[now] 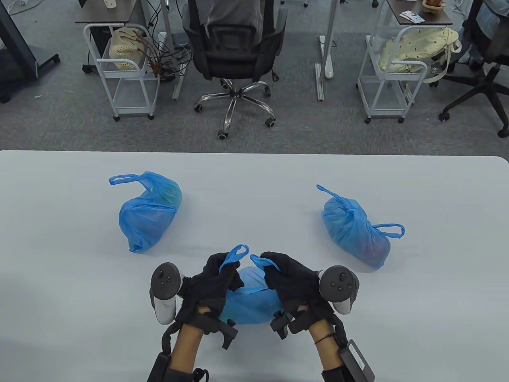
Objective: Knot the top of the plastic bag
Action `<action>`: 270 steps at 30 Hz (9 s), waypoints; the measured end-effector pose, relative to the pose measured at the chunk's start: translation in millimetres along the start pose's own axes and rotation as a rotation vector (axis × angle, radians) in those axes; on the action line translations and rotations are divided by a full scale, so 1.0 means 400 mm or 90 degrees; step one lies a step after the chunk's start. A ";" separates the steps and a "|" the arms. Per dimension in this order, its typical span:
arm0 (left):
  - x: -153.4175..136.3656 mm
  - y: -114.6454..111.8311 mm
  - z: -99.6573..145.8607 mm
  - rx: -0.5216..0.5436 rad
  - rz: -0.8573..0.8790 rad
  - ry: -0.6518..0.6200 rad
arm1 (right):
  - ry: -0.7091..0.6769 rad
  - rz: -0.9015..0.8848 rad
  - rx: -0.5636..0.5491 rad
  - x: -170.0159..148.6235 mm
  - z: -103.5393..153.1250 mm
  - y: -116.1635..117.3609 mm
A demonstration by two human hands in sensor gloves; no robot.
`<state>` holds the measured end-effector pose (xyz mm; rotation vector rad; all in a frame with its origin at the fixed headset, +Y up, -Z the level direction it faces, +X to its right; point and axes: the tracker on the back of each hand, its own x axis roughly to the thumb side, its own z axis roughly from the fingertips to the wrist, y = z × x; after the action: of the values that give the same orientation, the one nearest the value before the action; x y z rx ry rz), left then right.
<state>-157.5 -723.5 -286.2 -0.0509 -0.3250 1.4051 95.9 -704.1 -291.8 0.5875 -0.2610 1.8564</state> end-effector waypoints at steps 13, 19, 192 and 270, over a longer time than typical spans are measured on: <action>0.002 -0.058 -0.006 -0.131 -0.107 -0.014 | -0.081 0.274 0.021 0.046 0.010 0.042; -0.007 -0.047 0.003 -0.013 -0.093 0.011 | -0.133 0.381 0.036 0.076 0.015 0.080; -0.010 0.014 0.014 0.162 -0.419 0.141 | 0.061 0.366 -0.150 -0.060 0.024 -0.089; 0.048 -0.136 0.004 0.141 -0.824 -0.011 | -0.096 0.504 -0.103 -0.044 0.028 -0.063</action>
<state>-103.3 -714.2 -268.7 0.3086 -0.1438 0.1468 126.9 -714.3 -293.9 0.5526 -0.8286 2.5121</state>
